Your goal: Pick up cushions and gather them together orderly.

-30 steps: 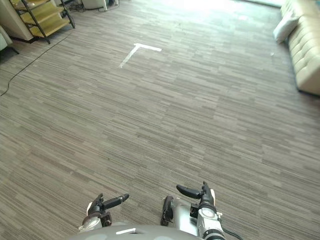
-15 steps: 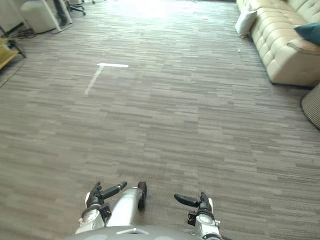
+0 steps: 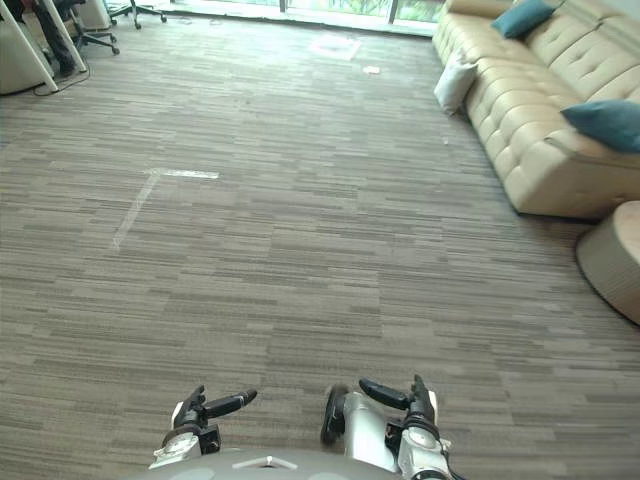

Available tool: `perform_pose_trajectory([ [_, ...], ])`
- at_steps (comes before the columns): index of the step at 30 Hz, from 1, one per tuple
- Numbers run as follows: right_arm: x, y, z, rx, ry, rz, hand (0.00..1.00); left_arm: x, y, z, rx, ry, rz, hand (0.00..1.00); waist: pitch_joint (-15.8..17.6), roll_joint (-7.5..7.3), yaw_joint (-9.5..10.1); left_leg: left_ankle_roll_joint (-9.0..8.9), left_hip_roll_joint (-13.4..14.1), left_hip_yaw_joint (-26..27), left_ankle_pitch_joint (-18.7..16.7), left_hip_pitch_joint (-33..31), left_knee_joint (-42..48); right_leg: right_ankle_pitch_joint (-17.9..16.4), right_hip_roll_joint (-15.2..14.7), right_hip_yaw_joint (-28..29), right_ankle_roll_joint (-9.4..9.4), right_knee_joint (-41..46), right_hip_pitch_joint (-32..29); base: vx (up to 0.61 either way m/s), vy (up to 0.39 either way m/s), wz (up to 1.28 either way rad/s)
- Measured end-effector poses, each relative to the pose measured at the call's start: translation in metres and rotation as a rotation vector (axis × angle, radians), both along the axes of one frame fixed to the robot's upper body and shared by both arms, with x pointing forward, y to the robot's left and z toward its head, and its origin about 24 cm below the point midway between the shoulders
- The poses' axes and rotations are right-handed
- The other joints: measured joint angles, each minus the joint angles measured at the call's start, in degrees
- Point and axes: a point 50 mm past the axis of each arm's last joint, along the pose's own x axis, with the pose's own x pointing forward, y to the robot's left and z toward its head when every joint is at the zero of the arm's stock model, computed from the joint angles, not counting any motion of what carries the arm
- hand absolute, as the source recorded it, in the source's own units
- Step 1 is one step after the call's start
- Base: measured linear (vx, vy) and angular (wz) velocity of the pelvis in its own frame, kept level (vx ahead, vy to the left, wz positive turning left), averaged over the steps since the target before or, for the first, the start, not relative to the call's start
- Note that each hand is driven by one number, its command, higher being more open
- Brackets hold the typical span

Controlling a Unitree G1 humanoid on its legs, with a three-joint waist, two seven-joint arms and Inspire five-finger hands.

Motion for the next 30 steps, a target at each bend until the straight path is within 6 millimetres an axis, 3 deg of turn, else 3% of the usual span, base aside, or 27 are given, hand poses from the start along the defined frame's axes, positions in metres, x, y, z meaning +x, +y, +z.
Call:
perform_pose_trajectory([
  [1, 0.001, -0.004, 0.001, -0.019, 0.000, 0.014, 1.00, 0.002, -0.004, 0.000, -0.007, -0.002, -0.027, 1.00, -0.19, 1.49, -0.16, -2.58, 1.18, -1.34, 1.79, -3.68, 9.70, -3.23, 0.65, -0.88, -0.37, 1.02, 1.34, 0.71, -0.210, 0.21],
  [3, 0.001, -0.010, 0.002, -0.039, 0.011, 0.025, 1.00, 0.003, -0.008, 0.000, -0.031, -0.013, 0.003, 1.00, 0.44, 3.35, -0.01, -8.22, 2.83, -5.38, 9.47, -13.55, 33.97, -5.56, 3.06, -0.84, -0.84, -2.86, 7.97, 0.65, -0.180, 0.02],
  [5, -0.001, -0.011, 0.000, -0.035, 0.034, 0.025, 1.00, 0.007, -0.006, 0.002, -0.029, -0.035, 0.026, 1.00, 1.12, 4.21, 0.11, -8.20, 5.65, -3.72, 9.34, -19.78, 48.42, -5.92, 5.31, -0.15, -1.12, -7.95, 15.87, 0.57, -0.110, -0.24],
  [6, -0.002, -0.006, -0.002, -0.027, 0.048, 0.041, 1.00, 0.010, -0.002, 0.005, -0.018, -0.054, 0.028, 1.00, 1.71, 2.98, 0.61, -7.48, 6.66, -1.28, 8.84, -23.50, 52.30, -6.27, 5.96, 1.45, -1.54, -11.34, 20.73, 0.74, -0.110, -0.46],
  [8, -0.001, 0.001, -0.003, -0.017, 0.049, 0.065, 1.00, 0.014, 0.003, 0.008, -0.001, -0.081, 0.027, 1.00, 1.44, 1.98, 1.42, -6.27, 7.47, 1.42, 7.66, -29.16, 51.26, -6.55, 6.17, 3.37, -1.27, -15.45, 24.98, 0.43, -0.034, -0.56],
  [9, 0.002, 0.007, -0.003, -0.001, 0.042, 0.068, 1.00, 0.020, 0.006, 0.012, 0.013, -0.119, 0.029, 1.00, 1.37, 1.41, 1.75, -4.47, 7.57, 4.04, 6.26, -35.89, 44.17, -7.22, 6.11, 5.45, -0.65, -18.65, 28.35, 0.38, 0.001, -0.50],
  [10, 0.002, 0.007, -0.003, 0.000, 0.042, 0.070, 1.00, 0.021, 0.006, 0.013, 0.014, -0.123, 0.029, 1.00, 1.45, 1.38, 1.79, -4.18, 7.41, 4.36, 6.11, -37.12, 42.03, -7.37, 6.10, 5.80, -0.50, -19.21, 29.15, 0.60, 0.038, -0.51],
  [12, 0.001, 0.010, -0.004, 0.006, 0.054, 0.074, 1.00, 0.025, 0.007, 0.016, 0.017, -0.150, 0.036, 1.00, 1.81, 0.94, 2.75, -3.88, 5.73, 5.60, 6.21, -40.39, 27.13, -8.61, 5.25, 7.66, 0.64, -21.75, 33.40, 0.54, 0.121, -0.43],
  [13, -0.003, 0.012, -0.006, 0.011, 0.069, 0.073, 1.00, 0.029, 0.007, 0.018, 0.020, -0.168, 0.039, 1.00, 1.97, 0.24, 3.48, -4.10, 3.71, 5.20, 7.95, -41.00, 17.14, -10.38, 4.13, 8.98, 1.52, -22.27, 35.18, 0.53, 0.172, -0.44],
  [14, -0.003, 0.013, -0.006, 0.011, 0.072, 0.073, 1.00, 0.029, 0.007, 0.018, 0.021, -0.171, 0.038, 1.00, 1.91, 0.15, 3.73, -4.21, 3.38, 5.12, 8.46, -40.96, 15.40, -10.88, 3.94, 9.33, 1.74, -22.25, 35.52, 0.55, 0.202, -0.64],
  [16, -0.007, 0.020, -0.009, 0.019, 0.097, 0.103, 1.00, 0.029, 0.008, 0.019, 0.019, -0.181, 0.053, 1.00, 0.73, -0.81, 4.87, -1.23, 1.99, 5.43, 16.10, -41.47, 13.18, -13.96, 2.07, 12.73, 3.43, -22.06, 37.96, 0.54, 0.202, -0.71],
  [17, -0.008, 0.026, -0.010, 0.036, 0.098, 0.107, 1.00, 0.028, 0.012, 0.019, 0.029, -0.179, 0.052, 1.00, -0.15, -2.02, 4.73, -0.03, 1.44, 5.58, 15.60, -41.86, 15.17, -13.97, 0.81, 13.72, 3.39, -20.18, 37.40, 0.68, 0.235, -0.63],
  [18, -0.009, 0.034, -0.011, 0.057, 0.099, 0.107, 1.00, 0.028, 0.018, 0.020, 0.044, -0.175, 0.049, 1.00, -1.09, -4.00, 4.72, 1.20, 0.85, 7.48, 12.90, -41.38, 16.61, -13.94, -0.96, 15.13, 3.46, -14.61, 34.93, 0.80, 0.275, -0.54],
  [19, -0.011, 0.039, -0.011, 0.069, 0.102, 0.106, 1.00, 0.027, 0.021, 0.019, 0.050, -0.166, 0.049, 1.00, -1.33, -5.03, 4.83, 1.83, 0.23, 8.54, 10.34, -39.94, 17.85, -13.27, -1.93, 15.89, 4.61, -6.34, 31.94, 0.79, 0.282, -0.41],
  [20, -0.010, 0.039, -0.011, 0.069, 0.098, 0.106, 1.00, 0.028, 0.022, 0.019, 0.052, -0.154, 0.043, 1.00, -1.11, -5.44, 4.70, 2.42, -0.54, 8.96, 8.22, -37.87, 18.41, -10.86, -2.82, 15.91, 8.19, 3.18, 28.90, 0.59, 0.235, -0.20],
  [21, -0.009, 0.038, -0.011, 0.067, 0.094, 0.104, 1.00, 0.028, 0.023, 0.018, 0.053, -0.146, 0.037, 1.00, -1.01, -5.62, 4.51, 2.55, -1.03, 9.05, 6.98, -36.29, 18.38, -8.18, -3.40, 16.01, 10.04, 9.46, 26.70, 0.57, 0.223, 0.06],
  [22, -0.008, 0.036, -0.010, 0.064, 0.080, 0.096, 1.00, 0.027, 0.023, 0.015, 0.050, -0.109, 0.035, 1.00, -0.36, -5.38, 4.16, 2.89, -2.49, 8.78, 3.75, -31.17, 17.85, -4.49, -4.86, 15.45, 11.99, 25.90, 20.67, 0.56, 0.198, 0.15],
  [24, -0.005, 0.032, -0.007, 0.052, 0.053, 0.091, 1.00, 0.022, 0.022, 0.012, 0.055, -0.082, 0.036, 1.00, -0.20, -4.92, 3.38, 3.27, -3.34, 8.04, 1.13, -23.38, 14.74, -5.34, -5.77, 12.30, 10.96, 34.79, 15.31, 0.55, 0.114, 0.21],
  [27, 0.001, 0.025, -0.002, 0.036, 0.003, 0.064, 1.00, 0.016, 0.017, 0.009, 0.052, -0.059, -0.001, 1.00, -0.04, -3.83, 2.31, 2.83, -3.12, 6.22, -0.29, -15.27, 7.99, -7.47, -5.91, 4.98, 7.60, 31.58, 6.57, 0.54, 0.029, 0.31],
  [28, 0.004, 0.020, -0.001, 0.028, -0.012, 0.047, 1.00, 0.015, 0.016, 0.008, 0.052, -0.051, -0.014, 1.00, 0.34, -3.59, 1.70, 2.60, -2.90, 5.20, -0.60, -12.53, 5.90, -7.94, -5.90, 2.09, 6.95, 27.29, 3.83, 0.70, -0.098, 0.52],
  [30, -0.002, 0.006, -0.001, 0.000, 0.003, 0.017, 1.00, 0.010, 0.013, 0.005, 0.046, -0.020, -0.034, 1.00, 0.81, -2.99, 0.68, 1.64, -2.21, 3.58, -1.38, -5.54, 0.37, -7.56, -5.00, -2.24, 6.72, 10.10, -0.41, 0.69, -0.119, 0.56],
])
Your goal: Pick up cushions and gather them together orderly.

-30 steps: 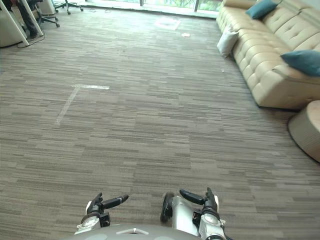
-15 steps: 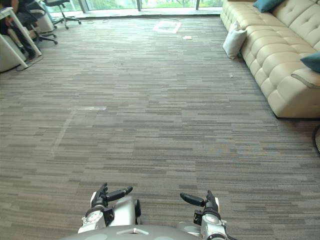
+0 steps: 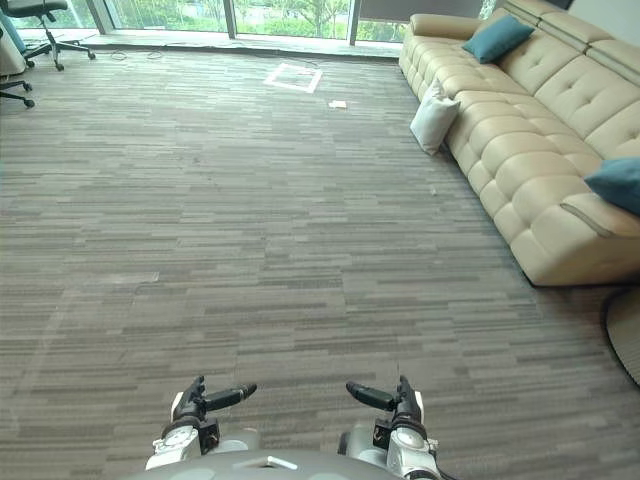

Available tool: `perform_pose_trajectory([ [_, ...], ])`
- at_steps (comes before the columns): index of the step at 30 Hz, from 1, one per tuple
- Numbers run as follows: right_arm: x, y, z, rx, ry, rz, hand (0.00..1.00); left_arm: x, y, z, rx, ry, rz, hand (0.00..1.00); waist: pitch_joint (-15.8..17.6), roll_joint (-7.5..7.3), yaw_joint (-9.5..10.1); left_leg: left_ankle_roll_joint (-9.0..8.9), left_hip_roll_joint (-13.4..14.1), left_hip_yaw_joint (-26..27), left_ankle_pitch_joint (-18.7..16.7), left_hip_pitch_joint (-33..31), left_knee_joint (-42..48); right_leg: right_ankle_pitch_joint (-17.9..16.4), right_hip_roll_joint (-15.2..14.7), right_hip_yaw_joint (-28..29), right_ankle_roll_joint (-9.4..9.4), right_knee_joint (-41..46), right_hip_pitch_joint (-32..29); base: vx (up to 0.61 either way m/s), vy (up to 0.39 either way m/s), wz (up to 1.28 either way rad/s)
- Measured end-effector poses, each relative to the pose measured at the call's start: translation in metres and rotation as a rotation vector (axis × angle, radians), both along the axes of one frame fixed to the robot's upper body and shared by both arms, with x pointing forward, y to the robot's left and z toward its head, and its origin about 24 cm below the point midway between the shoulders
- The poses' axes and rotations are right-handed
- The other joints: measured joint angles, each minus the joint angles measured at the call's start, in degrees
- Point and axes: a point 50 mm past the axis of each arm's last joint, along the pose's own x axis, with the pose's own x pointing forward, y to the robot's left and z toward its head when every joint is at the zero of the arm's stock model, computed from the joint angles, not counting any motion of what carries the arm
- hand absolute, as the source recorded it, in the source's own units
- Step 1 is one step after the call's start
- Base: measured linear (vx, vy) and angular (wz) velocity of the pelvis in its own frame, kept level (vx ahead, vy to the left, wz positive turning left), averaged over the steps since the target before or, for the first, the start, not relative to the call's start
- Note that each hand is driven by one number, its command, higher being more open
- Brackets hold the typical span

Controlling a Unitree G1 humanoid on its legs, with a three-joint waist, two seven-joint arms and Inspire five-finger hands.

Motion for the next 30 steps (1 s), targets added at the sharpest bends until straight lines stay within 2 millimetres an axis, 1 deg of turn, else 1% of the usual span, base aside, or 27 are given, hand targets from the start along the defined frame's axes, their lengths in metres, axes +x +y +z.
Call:
perform_pose_trajectory([
  [1, -0.001, -0.001, 0.000, 0.008, -0.003, -0.019, 1.00, -0.001, 0.000, 0.000, 0.000, 0.004, -0.003, 1.00, -0.04, 0.06, -0.07, -0.24, 0.05, -0.11, -0.16, 0.97, -0.90, 0.70, 0.49, -0.10, 0.36, -3.43, -0.25, 0.59, -0.165, 0.54],
  [2, -0.002, -0.006, 0.000, 0.009, 0.002, -0.063, 1.00, -0.005, -0.001, -0.002, 0.000, 0.019, -0.007, 1.00, -0.02, 0.33, -0.92, -0.55, 0.44, -0.73, -0.62, 5.11, -4.23, 7.32, 2.17, 0.58, -1.71, -12.56, -1.36, 0.93, -0.257, 0.62],
  [3, -0.003, -0.011, 0.000, -0.002, 0.009, -0.063, 1.00, -0.009, -0.007, -0.005, -0.015, 0.036, -0.013, 1.00, -0.64, 1.54, -1.87, -0.95, 1.79, -2.55, -0.35, 6.79, -4.25, 9.87, 3.57, 0.57, -6.32, -11.08, -0.52, 0.80, -0.234, 0.54],
  [4, -0.001, -0.015, 0.001, -0.015, 0.008, -0.051, 1.00, -0.010, -0.010, -0.005, -0.024, 0.040, -0.015, 1.00, -0.90, 2.54, -1.63, -1.78, 2.91, -2.85, 0.12, 6.68, -3.54, 8.35, 3.86, -0.05, -6.70, -9.68, -0.72, 0.81, -0.254, 0.35],
  [5, 0.002, -0.016, 0.002, -0.028, 0.004, -0.035, 1.00, -0.008, -0.013, -0.005, -0.040, 0.034, -0.021, 1.00, -0.68, 3.43, -1.28, -3.92, 3.60, -3.60, 2.07, 5.44, 1.01, 4.52, 3.97, -0.33, -7.24, -6.71, -0.55, 0.63, -0.210, 0.06],
  [6, 0.005, -0.015, 0.003, -0.027, -0.003, -0.032, 1.00, -0.007, -0.015, -0.005, -0.050, 0.030, -0.019, 1.00, -0.56, 3.84, -1.36, -5.21, 4.09, -4.17, 4.23, 3.08, 7.70, 2.26, 4.31, -0.58, -7.45, -6.34, 0.74, 0.90, -0.284, 0.05],
  [7, 0.005, -0.013, 0.002, -0.018, 0.001, -0.030, 1.00, -0.006, -0.017, -0.005, -0.056, 0.028, -0.007, 1.00, -0.37, 4.64, -1.40, -6.60, 4.86, -6.01, 8.57, -1.25, 18.60, 0.61, 5.36, -0.65, -7.54, -7.73, 3.60, 0.71, -0.213, -0.05],
  [8, 0.005, -0.015, 0.002, -0.025, 0.010, -0.016, 1.00, -0.006, -0.017, -0.005, -0.066, 0.018, 0.026, 1.00, 0.17, 5.82, -1.17, -10.26, 6.48, -8.29, 14.35, -7.85, 35.16, -0.39, 7.60, -0.51, -7.75, -11.52, 8.94, 0.95, -0.233, -0.14],
  [9, 0.004, -0.015, 0.002, -0.024, 0.019, -0.019, 1.00, -0.003, -0.018, -0.003, -0.070, 0.000, 0.042, 1.00, 0.53, 6.28, -0.92, -10.15, 8.16, -7.38, 14.18, -11.65, 44.41, -0.68, 9.13, 0.10, -8.12, -14.38, 13.47, 0.64, -0.119, -0.22],
  [10, 0.003, -0.012, 0.001, -0.020, 0.023, -0.008, 1.00, -0.001, -0.013, -0.001, -0.061, -0.019, 0.057, 1.00, 1.09, 5.77, -0.64, -9.43, 9.38, -5.65, 13.00, -15.09, 50.33, -1.08, 10.06, 1.08, -8.58, -17.47, 18.04, 0.73, -0.110, -0.31],
  [12, 0.001, 0.000, -0.002, 0.007, 0.037, 0.010, 1.00, 0.007, -0.003, 0.005, -0.029, -0.070, 0.060, 1.00, 1.19, 3.50, 0.72, -7.19, 9.92, -1.79, 10.04, -24.29, 52.43, -1.63, 10.28, 3.61, -8.10, -24.17, 25.77, 0.53, -0.054, -0.45],
  [14, 0.002, 0.004, -0.003, 0.021, 0.041, 0.011, 1.00, 0.013, 0.000, 0.010, -0.022, -0.110, 0.072, 1.00, 1.37, 3.07, 1.34, -5.83, 9.74, 0.71, 7.12, -31.06, 44.92, -1.86, 9.95, 5.54, -7.37, -27.96, 30.37, 0.42, 0.000, -0.52],
  [15, 0.004, 0.005, -0.003, 0.022, 0.038, 0.012, 1.00, 0.014, 0.000, 0.010, -0.025, -0.117, 0.078, 1.00, 1.35, 3.10, 1.43, -5.52, 9.57, 1.32, 6.67, -32.38, 42.42, -1.99, 9.80, 5.95, -7.12, -28.61, 31.36, 0.55, 0.081, -0.58],
  [17, 0.002, 0.008, -0.004, 0.026, 0.050, 0.020, 1.00, 0.019, -0.001, 0.014, -0.035, -0.158, 0.104, 1.00, 1.92, 2.70, 2.45, -4.47, 7.74, 3.34, 6.76, -36.20, 28.24, -3.31, 7.65, 8.56, -5.40, -31.44, 36.61, 0.68, 0.174, -0.65],
  [18, 0.000, 0.009, -0.005, 0.027, 0.055, 0.021, 1.00, 0.021, -0.002, 0.015, -0.035, -0.167, 0.106, 1.00, 1.93, 2.66, 2.81, -4.88, 6.97, 3.31, 8.32, -37.07, 21.23, -3.91, 6.88, 9.39, -5.12, -32.40, 38.31, 0.71, 0.255, -0.87],
  [19, -0.002, 0.010, -0.006, 0.019, 0.068, 0.046, 1.00, 0.021, -0.003, 0.016, -0.041, -0.179, 0.115, 1.00, 1.64, 2.94, 3.80, -4.19, 6.46, 2.95, 14.02, -37.94, 11.60, -6.46, 6.18, 11.85, -4.76, -32.53, 40.35, 0.50, 0.208, -0.80],
  [20, -0.003, 0.012, -0.006, 0.022, 0.074, 0.054, 1.00, 0.021, -0.002, 0.016, -0.041, -0.180, 0.117, 1.00, 1.26, 2.74, 4.12, -3.58, 6.06, 3.00, 16.29, -37.87, 12.24, -7.03, 5.80, 12.65, -4.59, -32.22, 40.75, 0.77, 0.314, -0.72],
  [21, -0.004, 0.019, -0.008, 0.037, 0.084, 0.073, 1.00, 0.021, 0.002, 0.016, -0.032, -0.180, 0.116, 1.00, 0.33, 1.02, 3.90, -3.23, 4.50, 3.33, 17.92, -37.68, 13.36, -7.13, 3.86, 14.22, -4.92, -30.01, 40.20, 0.68, 0.265, -0.34],
  [22, -0.006, 0.024, -0.009, 0.050, 0.086, 0.073, 1.00, 0.022, 0.005, 0.017, -0.024, -0.179, 0.113, 1.00, -0.45, -0.58, 3.98, -2.31, 3.71, 4.17, 17.93, -37.38, 13.93, -6.43, 2.10, 15.45, -4.21, -25.04, 37.94, 0.81, 0.321, -0.24],
  [23, -0.007, 0.027, -0.009, 0.057, 0.091, 0.071, 1.00, 0.021, 0.007, 0.017, -0.019, -0.178, 0.114, 1.00, -0.61, -1.34, 3.99, -0.53, 3.03, 4.72, 16.69, -36.85, 14.95, -5.64, 1.13, 16.24, -2.88, -21.23, 36.67, 0.66, 0.275, -0.14],
  [24, -0.008, 0.032, -0.010, 0.071, 0.090, 0.065, 1.00, 0.021, 0.010, 0.017, -0.010, -0.169, 0.108, 1.00, -0.44, -2.54, 3.92, 0.40, 1.45, 5.49, 13.74, -34.98, 16.46, -3.54, -0.59, 17.61, 0.08, -12.58, 34.20, 0.52, 0.231, -0.03],
  [25, -0.007, 0.032, -0.010, 0.072, 0.089, 0.065, 1.00, 0.021, 0.012, 0.016, -0.006, -0.161, 0.105, 1.00, -0.37, -2.96, 3.94, 0.88, 0.73, 5.95, 11.95, -33.52, 17.13, -1.02, -1.29, 18.57, 2.09, -5.92, 32.16, 0.51, 0.221, -0.01],
  [26, -0.006, 0.029, -0.009, 0.065, 0.084, 0.069, 1.00, 0.019, 0.014, 0.014, -0.001, -0.134, 0.107, 1.00, -0.14, -3.10, 3.77, 1.45, -0.74, 6.34, 8.84, -29.41, 17.36, 5.82, -2.28, 20.63, 7.07, 9.62, 26.50, 0.74, 0.283, 0.00],
  [27, -0.004, 0.027, -0.007, 0.060, 0.066, 0.071, 1.00, 0.016, 0.012, 0.011, -0.002, -0.105, 0.113, 1.00, 0.08, -2.85, 3.57, 1.83, -1.69, 6.25, 6.25, -25.12, 16.85, 6.54, -2.43, 20.34, 8.59, 20.22, 21.98, 0.61, 0.225, -0.01],
  [28, -0.002, 0.025, -0.007, 0.055, 0.058, 0.072, 1.00, 0.014, 0.011, 0.010, -0.005, -0.095, 0.114, 1.00, 0.30, -2.51, 3.46, 1.93, -1.88, 6.17, 5.31, -23.01, 16.29, 6.11, -2.25, 19.76, 7.95, 23.48, 20.11, 0.66, 0.190, 0.04],
  [29, 0.001, 0.020, -0.004, 0.042, 0.039, 0.073, 1.00, 0.012, 0.007, 0.008, -0.013, -0.077, 0.107, 1.00, 0.59, -1.04, 3.30, 2.22, -1.98, 5.81, 3.47, -17.54, 13.71, 4.21, -1.81, 16.94, 5.15, 27.73, 15.07, 0.41, 0.085, 0.06],
  [30, 0.002, 0.017, -0.003, 0.032, 0.027, 0.072, 1.00, 0.010, 0.005, 0.007, -0.018, -0.069, 0.106, 1.00, 0.59, -0.59, 3.11, 2.09, -1.98, 5.36, 3.02, -14.95, 11.91, 3.39, -1.49, 14.81, 4.23, 27.61, 12.86, 0.61, 0.101, 0.13],
])
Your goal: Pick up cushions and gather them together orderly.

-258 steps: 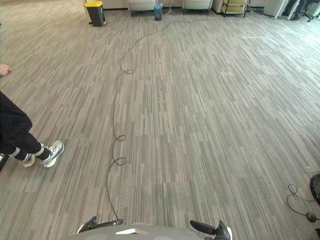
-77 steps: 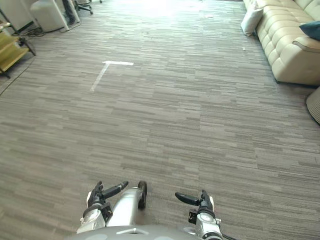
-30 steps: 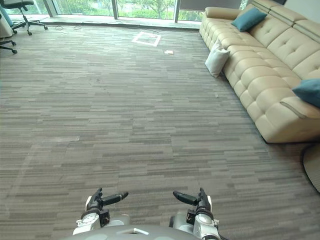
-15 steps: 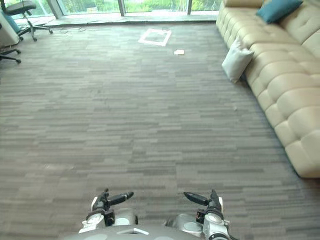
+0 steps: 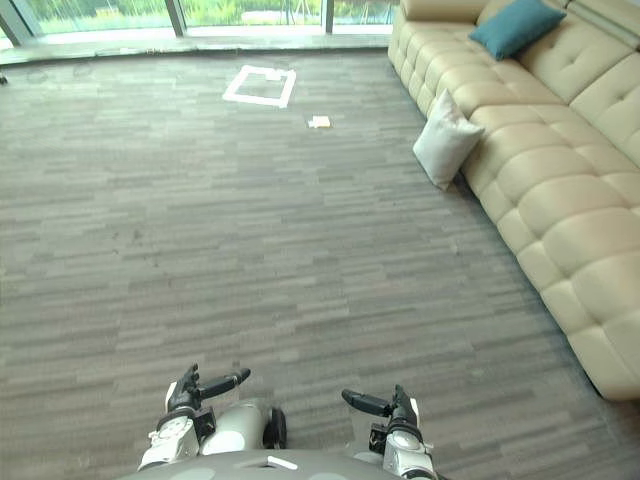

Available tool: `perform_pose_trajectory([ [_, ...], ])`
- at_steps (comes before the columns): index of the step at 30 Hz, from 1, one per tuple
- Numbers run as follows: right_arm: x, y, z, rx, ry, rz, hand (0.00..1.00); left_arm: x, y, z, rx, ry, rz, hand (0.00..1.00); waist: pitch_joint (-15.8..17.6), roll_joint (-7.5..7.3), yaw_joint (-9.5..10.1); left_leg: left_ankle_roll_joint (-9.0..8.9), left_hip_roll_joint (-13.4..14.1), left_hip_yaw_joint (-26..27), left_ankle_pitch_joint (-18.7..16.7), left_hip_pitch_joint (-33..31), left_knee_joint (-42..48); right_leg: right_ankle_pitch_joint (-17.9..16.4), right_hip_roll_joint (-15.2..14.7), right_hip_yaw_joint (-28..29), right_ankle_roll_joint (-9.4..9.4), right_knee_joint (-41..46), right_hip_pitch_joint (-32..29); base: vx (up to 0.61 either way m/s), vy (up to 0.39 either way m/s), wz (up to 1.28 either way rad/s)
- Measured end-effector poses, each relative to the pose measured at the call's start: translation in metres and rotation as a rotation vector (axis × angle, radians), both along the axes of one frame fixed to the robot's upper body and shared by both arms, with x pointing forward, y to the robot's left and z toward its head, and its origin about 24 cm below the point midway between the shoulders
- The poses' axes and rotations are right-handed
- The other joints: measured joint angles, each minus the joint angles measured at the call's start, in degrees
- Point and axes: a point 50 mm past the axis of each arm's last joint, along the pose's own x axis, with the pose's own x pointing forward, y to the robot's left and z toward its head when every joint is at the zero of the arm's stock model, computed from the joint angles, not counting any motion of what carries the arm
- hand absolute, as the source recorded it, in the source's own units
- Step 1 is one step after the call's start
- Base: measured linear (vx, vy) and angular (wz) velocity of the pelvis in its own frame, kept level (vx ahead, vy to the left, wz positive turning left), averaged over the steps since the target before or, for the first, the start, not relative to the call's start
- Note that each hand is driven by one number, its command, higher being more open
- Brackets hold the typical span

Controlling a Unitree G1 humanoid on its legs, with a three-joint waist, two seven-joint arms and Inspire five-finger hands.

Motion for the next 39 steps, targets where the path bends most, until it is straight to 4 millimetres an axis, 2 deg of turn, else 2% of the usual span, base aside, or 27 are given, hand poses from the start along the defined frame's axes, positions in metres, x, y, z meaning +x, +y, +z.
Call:
perform_pose_trajectory([
  [1, 0.001, -0.001, 0.001, -0.005, -0.009, -0.001, 1.00, -0.001, -0.001, -0.001, -0.003, 0.004, -0.002, 1.00, 0.06, 0.18, -0.20, -0.10, 0.00, -0.39, -0.11, 1.62, -1.30, -0.68, 0.10, -1.47, -0.26, -0.62, -1.56, 0.40, 0.026, 0.38],
  [3, 0.005, -0.008, 0.005, -0.024, -0.046, -0.013, 1.00, -0.005, -0.002, -0.003, 0.006, 0.028, -0.041, 1.00, 0.25, 0.35, -1.67, -1.31, 0.42, -2.48, -0.85, 9.41, -7.36, -3.03, 0.74, -7.94, -2.36, -10.23, -9.86, 0.53, -0.043, 0.49],
  [5, 0.003, -0.015, 0.005, -0.036, -0.038, -0.033, 1.00, -0.011, -0.004, -0.006, 0.003, 0.053, -0.052, 1.00, 0.20, 0.86, -2.61, -2.44, 1.36, -2.85, -1.77, 15.57, -11.97, -2.99, 1.85, -11.65, -3.74, -26.52, -12.29, 0.74, -0.141, 0.42],
  [6, 0.001, -0.017, 0.004, -0.035, -0.032, -0.053, 1.00, -0.012, -0.005, -0.006, 0.002, 0.058, -0.063, 1.00, 0.15, 0.98, -2.79, -3.27, 1.66, -3.00, -2.49, 18.02, -13.87, -1.46, 2.99, -12.15, -4.71, -34.61, -12.81, 0.69, -0.168, 0.43],
  [7, 0.001, -0.019, 0.005, -0.038, -0.033, -0.056, 1.00, -0.014, -0.006, -0.007, 0.003, 0.068, -0.071, 1.00, 0.12, 1.13, -3.22, -4.22, 2.00, -3.94, -3.60, 20.61, -15.03, 4.51, 4.08, -12.16, -7.38, -38.53, -13.02, 0.75, -0.211, 0.37],
  [8, 0.002, -0.020, 0.005, -0.047, -0.032, -0.045, 1.00, -0.017, -0.013, -0.010, -0.016, 0.088, -0.077, 1.00, -0.42, 2.34, -3.56, -4.45, 3.75, -5.15, -3.69, 22.15, -14.69, 5.47, 5.26, -13.11, -11.17, -36.79, -12.14, 0.77, -0.254, 0.38],
  [9, 0.004, -0.020, 0.006, -0.053, -0.036, -0.024, 1.00, -0.017, -0.018, -0.011, -0.026, 0.087, -0.099, 1.00, -0.98, 3.30, -3.55, -5.67, 4.94, -6.51, -2.46, 21.14, -11.83, 2.06, 5.58, -14.00, -12.04, -35.02, -12.02, 0.77, -0.265, 0.30],
  [10, 0.004, -0.021, 0.006, -0.053, -0.035, -0.022, 1.00, -0.016, -0.020, -0.011, -0.031, 0.084, -0.116, 1.00, -1.05, 3.55, -3.59, -5.86, 5.26, -7.09, -1.78, 20.39, -9.81, 0.63, 5.56, -14.39, -12.48, -34.02, -11.79, 0.73, -0.270, 0.22],
  [12, 0.004, -0.025, 0.006, -0.060, -0.028, -0.019, 1.00, -0.015, -0.023, -0.011, -0.041, 0.081, -0.116, 1.00, -1.18, 4.83, -3.71, -7.94, 6.76, -9.96, 1.83, 16.03, 3.10, -3.33, 6.89, -14.97, -12.69, -33.95, -8.87, 0.68, -0.238, 0.09],
  [13, 0.003, -0.028, 0.006, -0.067, -0.018, -0.017, 1.00, -0.016, -0.022, -0.011, -0.050, 0.076, -0.079, 1.00, -1.00, 6.22, -3.52, -10.28, 8.19, -13.15, 8.89, 9.26, 19.13, -4.29, 9.04, -14.94, -13.03, -36.80, -4.77, 0.62, -0.197, -0.13],
  [15, 0.001, -0.029, 0.004, -0.067, -0.002, -0.017, 1.00, -0.013, -0.021, -0.009, -0.053, 0.055, -0.042, 1.00, -0.33, 6.81, -3.33, -10.97, 10.42, -12.87, 8.63, 1.44, 36.17, -4.79, 11.88, -14.01, -13.57, -41.88, 2.41, 0.67, -0.141, -0.31],
  [16, -0.001, -0.025, 0.002, -0.053, 0.013, -0.018, 1.00, -0.010, -0.017, -0.006, -0.040, 0.036, -0.040, 1.00, 0.23, 5.70, -2.74, -10.13, 10.99, -11.00, 7.15, -2.67, 40.18, -4.93, 12.67, -12.65, -13.75, -45.52, 7.57, 0.52, -0.068, -0.37],
  [18, -0.003, -0.018, 0.000, -0.032, 0.022, -0.022, 1.00, -0.006, -0.010, -0.003, -0.016, 0.009, -0.040, 1.00, -0.02, 4.07, -2.22, -8.53, 11.23, -7.66, 4.57, -8.92, 36.34, -5.01, 12.80, -10.35, -13.63, -50.33, 12.64, 0.45, -0.019, -0.55],
  [20, -0.001, -0.015, 0.000, -0.029, 0.018, -0.025, 1.00, -0.002, -0.010, 0.001, -0.016, -0.025, -0.024, 1.00, 0.23, 4.05, -1.48, -6.52, 10.76, -5.95, 1.95, -14.51, 24.83, -5.34, 12.67, -7.26, -12.76, -53.37, 16.28, 0.43, 0.054, -0.69],
  [22, -0.002, -0.015, -0.001, -0.031, 0.029, -0.028, 1.00, 0.003, -0.010, 0.004, -0.012, -0.051, -0.023, 1.00, 0.50, 4.09, -0.72, -6.39, 9.31, -6.23, 2.17, -17.56, 14.66, -6.18, 11.78, -5.09, -11.68, -55.19, 19.00, 0.41, 0.143, -0.61],
  [23, -0.004, -0.014, -0.002, -0.033, 0.041, -0.030, 1.00, 0.006, -0.012, 0.005, -0.017, -0.072, -0.019, 1.00, 0.57, 3.78, -0.29, -7.72, 7.62, -6.94, 4.03, -19.19, 5.49, -7.72, 10.48, -3.27, -10.27, -56.39, 20.67, 0.57, 0.262, -0.72],
  [25, -0.005, -0.014, -0.003, -0.040, 0.051, -0.008, 1.00, 0.006, -0.012, 0.006, -0.016, -0.078, -0.012, 1.00, 0.39, 4.01, 0.23, -7.86, 7.32, -6.99, 6.80, -19.97, -0.96, -10.00, 9.73, -1.31, -8.94, -56.20, 22.06, 0.65, 0.311, -0.64],
  [26, -0.008, -0.008, -0.004, -0.031, 0.064, 0.012, 1.00, 0.006, -0.011, 0.006, -0.018, -0.079, -0.007, 1.00, -0.51, 3.08, 0.71, -6.05, 6.62, -6.62, 11.69, -20.06, 1.70, -12.11, 8.06, 0.69, -7.73, -55.92, 23.50, 0.63, 0.288, -0.73],
  [28, -0.011, -0.001, -0.006, -0.018, 0.070, 0.019, 1.00, 0.006, -0.007, 0.006, -0.011, -0.077, -0.001, 1.00, -1.52, 1.84, 0.78, -4.75, 5.92, -5.81, 11.71, -20.51, 5.06, -12.48, 6.56, 3.01, -7.58, -54.15, 23.23, 0.59, 0.258, -0.66],
  [29, -0.011, 0.009, -0.006, 0.005, 0.072, 0.037, 1.00, 0.005, 0.000, 0.006, 0.004, -0.069, -0.001, 1.00, -2.48, -0.23, 0.98, -3.72, 5.24, -3.39, 9.18, -19.55, 6.06, -12.49, 4.86, 4.52, -7.44, -48.79, 21.00, 0.74, 0.317, -0.61],
  [30, -0.008, 0.016, -0.006, 0.021, 0.062, 0.047, 1.00, 0.005, 0.004, 0.005, 0.009, -0.049, -0.003, 1.00, -2.61, -1.21, 0.88, -2.50, 5.01, -1.37, 7.10, -17.21, 6.52, -10.76, 3.60, 5.22, -4.55, -38.05, 17.04, 0.60, 0.249, -0.69],
  [31, -0.007, 0.018, -0.005, 0.026, 0.055, 0.051, 1.00, 0.005, 0.004, 0.004, 0.009, -0.035, -0.006, 1.00, -2.58, -1.37, 0.67, -1.78, 4.77, -0.75, 5.90, -15.11, 6.31, -8.04, 2.91, 5.33, -1.26, -30.21, 14.11, 0.54, 0.243, -0.54],
  [32, -0.004, 0.018, -0.004, 0.027, 0.042, 0.056, 1.00, 0.003, 0.003, 0.001, 0.001, -0.004, -0.010, 1.00, -2.28, -0.95, 0.59, -1.51, 4.31, -0.58, 3.73, -10.81, 5.39, -7.03, 2.20, 4.60, 0.85, -20.05, 10.74, 0.29, 0.124, -0.32],
  [34, -0.001, 0.018, -0.002, 0.026, 0.015, 0.059, 1.00, -0.002, 0.001, -0.002, -0.001, 0.022, -0.010, 1.00, -1.62, 0.10, 0.32, -1.42, 4.23, 0.19, 1.75, -4.49, 3.04, -7.31, 1.39, 1.12, 0.37, -12.84, 7.35, 0.51, 0.151, -0.25],
  [36, 0.002, 0.018, 0.000, 0.030, -0.003, 0.065, 1.00, -0.004, -0.001, -0.003, 0.000, 0.028, -0.009, 1.00, -1.60, 0.22, 0.27, -1.75, 4.29, 1.17, 0.55, 1.34, -1.09, -8.11, -0.16, -4.98, -1.00, -11.14, 1.94, 0.46, 0.044, -0.20],
  [38, 0.006, 0.017, 0.002, 0.021, -0.027, 0.068, 1.00, -0.008, -0.001, -0.005, -0.001, 0.042, -0.010, 1.00, -1.29, 0.41, -0.18, -2.21, 5.10, 2.80, 0.66, 6.99, -5.83, -9.24, -0.90, -12.29, -3.10, -17.80, -2.32, 0.42, -0.038, -0.16],
  [39, 0.007, 0.017, 0.002, 0.019, -0.035, 0.069, 1.00, -0.009, -0.001, -0.005, -0.002, 0.047, -0.010, 1.00, -1.27, 0.47, -0.46, -2.24, 5.34, 3.17, 0.67, 8.41, -7.02, -9.25, -0.75, -13.86, -3.26, -20.37, -3.13, 0.39, -0.069, -0.14],
])
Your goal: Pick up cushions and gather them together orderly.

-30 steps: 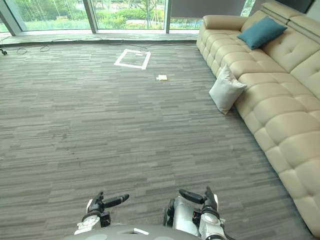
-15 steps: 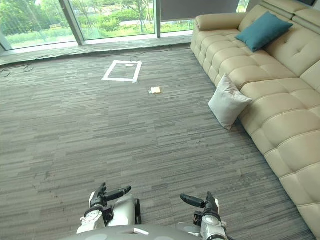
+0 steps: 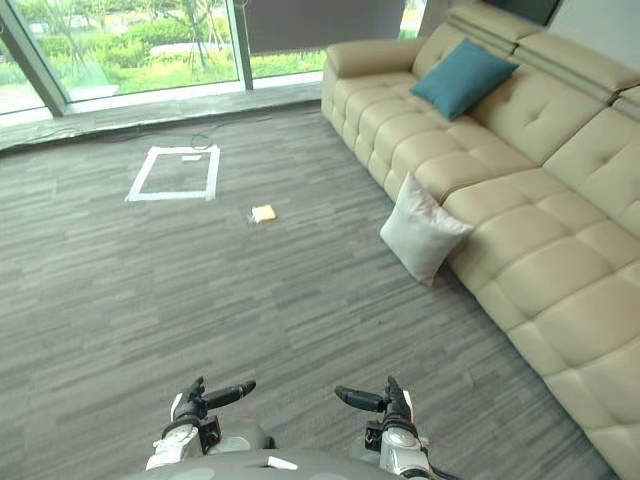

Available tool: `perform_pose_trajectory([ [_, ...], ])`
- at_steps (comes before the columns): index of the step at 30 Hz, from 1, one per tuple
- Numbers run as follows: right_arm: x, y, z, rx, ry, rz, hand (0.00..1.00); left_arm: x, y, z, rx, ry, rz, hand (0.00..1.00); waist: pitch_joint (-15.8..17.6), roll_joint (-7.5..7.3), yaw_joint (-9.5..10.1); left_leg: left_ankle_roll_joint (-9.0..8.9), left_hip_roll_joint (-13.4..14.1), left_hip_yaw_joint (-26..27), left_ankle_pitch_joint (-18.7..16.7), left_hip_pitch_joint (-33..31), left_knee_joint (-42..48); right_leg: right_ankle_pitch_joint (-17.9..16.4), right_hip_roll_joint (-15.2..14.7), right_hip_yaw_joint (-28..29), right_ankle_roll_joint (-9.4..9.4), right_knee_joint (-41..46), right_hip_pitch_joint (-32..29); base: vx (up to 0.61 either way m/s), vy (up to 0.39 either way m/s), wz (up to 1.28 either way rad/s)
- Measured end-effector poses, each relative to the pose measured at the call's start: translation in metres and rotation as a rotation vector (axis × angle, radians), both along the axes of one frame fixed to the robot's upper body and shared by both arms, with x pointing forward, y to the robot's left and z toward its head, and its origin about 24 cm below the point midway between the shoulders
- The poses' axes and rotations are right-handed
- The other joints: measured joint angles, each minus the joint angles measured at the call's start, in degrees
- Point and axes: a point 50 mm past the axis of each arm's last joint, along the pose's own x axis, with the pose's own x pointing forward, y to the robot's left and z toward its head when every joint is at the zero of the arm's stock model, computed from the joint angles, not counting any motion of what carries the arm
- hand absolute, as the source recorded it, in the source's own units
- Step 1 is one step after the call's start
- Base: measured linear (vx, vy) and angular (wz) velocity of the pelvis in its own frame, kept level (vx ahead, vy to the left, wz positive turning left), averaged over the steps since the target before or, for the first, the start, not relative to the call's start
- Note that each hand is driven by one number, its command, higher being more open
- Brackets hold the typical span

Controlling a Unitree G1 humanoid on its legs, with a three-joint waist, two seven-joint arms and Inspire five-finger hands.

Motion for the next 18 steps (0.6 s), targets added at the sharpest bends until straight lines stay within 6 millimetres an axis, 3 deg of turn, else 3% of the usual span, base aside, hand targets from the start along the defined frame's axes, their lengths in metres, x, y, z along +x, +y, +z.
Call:
perform_pose_trajectory([
  [2, 0.007, 0.001, 0.003, 0.000, -0.023, 0.006, 1.00, -0.003, 0.000, -0.001, 0.006, 0.017, -0.028, 1.00, 0.03, 0.09, -1.17, -1.72, 0.78, 1.09, 0.02, 3.53, -3.83, 0.71, 1.27, -2.80, -0.18, -9.81, -2.91, 0.39, -0.092, -0.09],
  [3, 0.011, 0.001, 0.003, -0.002, -0.029, 0.016, 1.00, -0.007, 0.001, -0.003, 0.014, 0.037, -0.078, 1.00, 0.10, -0.15, -2.04, -3.47, 0.61, 1.35, -0.13, 5.59, -6.21, 6.14, 2.73, -3.37, -1.50, -20.09, -4.21, 0.61, -0.203, 0.02],
  [4, 0.010, -0.001, 0.003, -0.012, -0.024, 0.023, 1.00, -0.007, -0.001, -0.004, 0.006, 0.047, -0.094, 1.00, 0.14, -0.05, -2.48, -4.18, 0.27, 0.60, -0.15, 7.74, -7.28, 13.47, 3.68, -2.50, -5.85, -21.17, -3.57, 0.64, -0.218, -0.05],
  [7, 0.013, -0.011, 0.004, -0.039, -0.025, 0.020, 1.00, -0.004, -0.014, -0.005, -0.021, 0.040, -0.111, 1.00, 0.05, 2.69, -2.19, -5.52, 3.28, -0.75, 0.64, 6.85, -1.98, 9.84, 5.90, -2.81, -6.90, -20.48, -2.51, 0.54, -0.235, -0.14],
  [9, 0.013, -0.016, 0.005, -0.049, -0.025, 0.006, 1.00, -0.002, -0.014, -0.004, -0.032, 0.030, -0.094, 1.00, 0.53, 4.08, -2.52, -6.71, 6.20, -5.07, 2.74, 0.93, 13.11, 8.02, 7.86, -3.24, -7.51, -21.96, 0.33, 0.52, -0.243, -0.09],
  [10, 0.011, -0.019, 0.005, -0.053, -0.015, -0.002, 1.00, 0.000, -0.013, -0.003, -0.037, 0.016, -0.058, 1.00, 1.18, 4.55, -2.39, -7.19, 8.46, -9.25, 8.27, -5.63, 29.51, 7.21, 10.21, -2.60, -8.14, -24.99, 5.22, 0.51, -0.189, -0.35],
  [11, 0.009, -0.018, 0.003, -0.054, -0.005, -0.005, 1.00, 0.000, -0.010, -0.002, -0.030, 0.002, -0.048, 1.00, 1.47, 4.45, -2.10, -7.66, 9.54, -9.42, 7.56, -8.57, 37.16, 6.60, 11.47, -1.41, -8.70, -26.92, 8.44, 0.33, -0.100, -0.39],
  [13, 0.007, -0.016, 0.002, -0.051, 0.006, -0.007, 1.00, 0.003, -0.006, 0.001, -0.015, -0.018, -0.049, 1.00, 1.83, 3.74, -1.96, -7.58, 9.63, -9.03, 6.06, -11.73, 41.78, 5.70, 11.95, 0.18, -8.80, -28.45, 11.46, 0.31, -0.045, -0.44],
  [16, 0.004, -0.015, 0.000, -0.045, 0.030, -0.011, 1.00, 0.009, -0.004, 0.005, -0.011, -0.056, -0.038, 1.00, 2.05, 2.62, -1.58, -6.97, 8.18, -7.86, 2.59, -18.83, 36.71, 5.03, 12.28, 4.35, -8.57, -31.79, 16.19, 0.44, -0.002, -0.80],
  [18, 0.003, -0.015, -0.001, -0.047, 0.035, -0.019, 1.00, 0.014, -0.005, 0.008, -0.005, -0.079, -0.036, 1.00, 2.49, 2.32, -0.63, -6.70, 5.24, -8.22, 1.05, -21.77, 23.52, 5.02, 11.63, 7.83, -8.22, -34.55, 19.56, 0.42, 0.114, -0.82],
])
